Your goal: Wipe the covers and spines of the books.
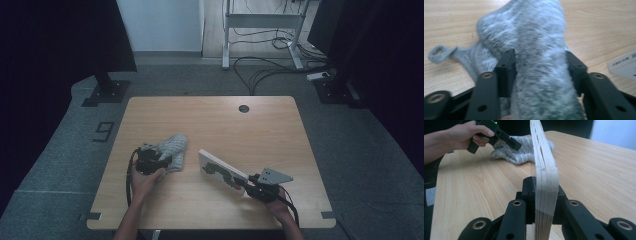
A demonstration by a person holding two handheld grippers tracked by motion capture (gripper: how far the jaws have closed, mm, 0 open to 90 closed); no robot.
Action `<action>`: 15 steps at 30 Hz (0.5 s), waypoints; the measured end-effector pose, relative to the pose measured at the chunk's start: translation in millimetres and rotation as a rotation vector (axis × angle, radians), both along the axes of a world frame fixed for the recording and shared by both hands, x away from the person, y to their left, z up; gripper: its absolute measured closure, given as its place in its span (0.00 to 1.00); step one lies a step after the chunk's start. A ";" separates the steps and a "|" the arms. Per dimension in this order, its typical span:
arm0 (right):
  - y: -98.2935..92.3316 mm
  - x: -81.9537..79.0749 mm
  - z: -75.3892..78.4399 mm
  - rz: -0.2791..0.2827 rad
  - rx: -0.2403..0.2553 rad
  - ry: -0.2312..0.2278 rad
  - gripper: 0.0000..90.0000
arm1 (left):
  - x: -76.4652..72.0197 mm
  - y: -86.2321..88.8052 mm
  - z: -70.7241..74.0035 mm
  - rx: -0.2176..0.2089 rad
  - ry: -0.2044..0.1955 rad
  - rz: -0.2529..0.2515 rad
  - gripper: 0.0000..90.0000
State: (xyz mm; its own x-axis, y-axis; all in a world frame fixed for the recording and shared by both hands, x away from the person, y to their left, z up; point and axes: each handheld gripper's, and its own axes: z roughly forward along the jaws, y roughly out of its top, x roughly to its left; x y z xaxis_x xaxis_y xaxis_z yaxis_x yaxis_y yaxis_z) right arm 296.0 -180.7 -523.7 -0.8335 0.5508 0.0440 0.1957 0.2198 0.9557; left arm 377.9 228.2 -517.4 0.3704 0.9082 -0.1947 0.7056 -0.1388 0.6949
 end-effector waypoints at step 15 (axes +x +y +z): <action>0.3 -0.2 -0.2 -0.001 0.000 -0.001 0.87 | -16.0 -1.8 19.9 -0.054 -0.139 0.019 0.36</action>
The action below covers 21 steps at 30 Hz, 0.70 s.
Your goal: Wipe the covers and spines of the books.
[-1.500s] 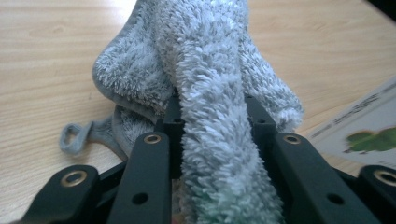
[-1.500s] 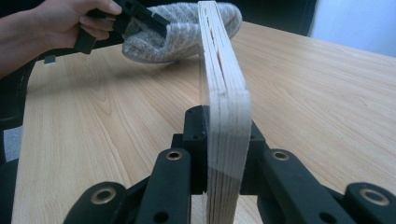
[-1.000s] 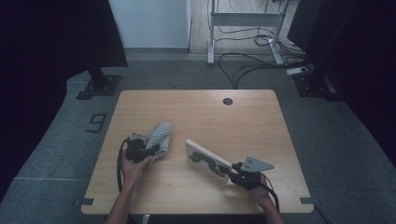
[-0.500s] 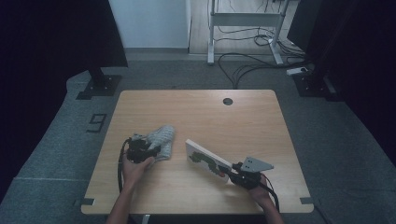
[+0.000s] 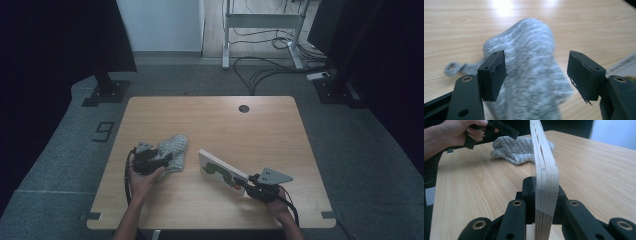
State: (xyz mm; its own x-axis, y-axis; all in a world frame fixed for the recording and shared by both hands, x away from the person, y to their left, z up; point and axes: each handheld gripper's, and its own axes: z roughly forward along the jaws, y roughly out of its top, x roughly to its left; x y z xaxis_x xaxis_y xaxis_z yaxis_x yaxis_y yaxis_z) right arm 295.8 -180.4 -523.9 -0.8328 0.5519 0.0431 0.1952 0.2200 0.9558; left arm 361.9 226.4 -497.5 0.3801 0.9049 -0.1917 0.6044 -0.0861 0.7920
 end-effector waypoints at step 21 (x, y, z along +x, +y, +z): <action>2.3 -2.3 -5.1 -0.012 -0.049 0.004 0.85 | 0.4 -61.2 -3.4 -0.081 0.008 -0.329 0.32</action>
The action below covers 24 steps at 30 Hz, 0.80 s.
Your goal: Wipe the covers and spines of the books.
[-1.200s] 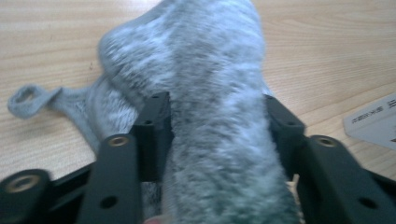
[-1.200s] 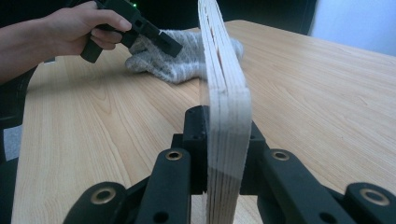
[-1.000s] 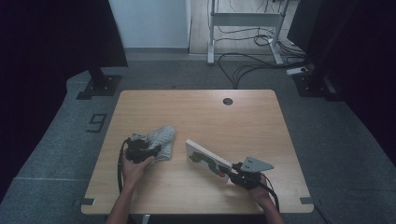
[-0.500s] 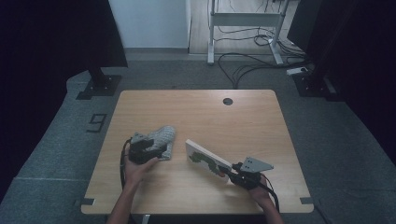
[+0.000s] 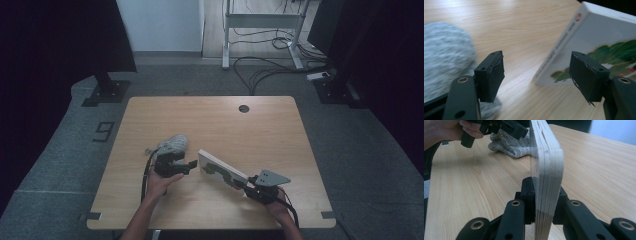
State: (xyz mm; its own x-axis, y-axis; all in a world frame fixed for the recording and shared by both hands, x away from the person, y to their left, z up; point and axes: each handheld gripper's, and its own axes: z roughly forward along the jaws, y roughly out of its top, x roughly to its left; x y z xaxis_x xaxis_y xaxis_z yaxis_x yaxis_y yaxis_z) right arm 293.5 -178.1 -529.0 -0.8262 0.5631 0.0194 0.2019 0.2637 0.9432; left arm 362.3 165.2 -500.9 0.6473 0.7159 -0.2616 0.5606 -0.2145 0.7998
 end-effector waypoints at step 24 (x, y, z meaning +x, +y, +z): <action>-7.1 -5.4 -3.4 -0.037 -0.009 0.011 0.84 | 9.0 -39.5 -1.7 -0.014 -0.041 -0.179 0.26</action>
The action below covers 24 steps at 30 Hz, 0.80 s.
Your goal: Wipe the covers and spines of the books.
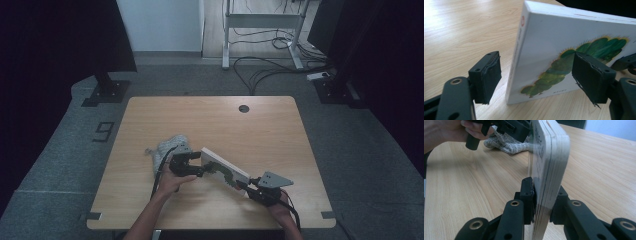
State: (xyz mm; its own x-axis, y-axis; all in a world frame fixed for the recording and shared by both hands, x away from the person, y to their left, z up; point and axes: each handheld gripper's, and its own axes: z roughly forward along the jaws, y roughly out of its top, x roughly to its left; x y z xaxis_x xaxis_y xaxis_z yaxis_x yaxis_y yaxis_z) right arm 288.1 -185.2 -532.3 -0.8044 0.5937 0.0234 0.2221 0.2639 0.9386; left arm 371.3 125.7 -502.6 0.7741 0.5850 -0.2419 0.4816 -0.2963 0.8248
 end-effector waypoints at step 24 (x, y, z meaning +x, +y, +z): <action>-6.3 25.5 6.1 -0.003 -0.069 -0.047 0.79 | -4.0 -4.6 5.5 0.030 -0.051 -0.003 0.31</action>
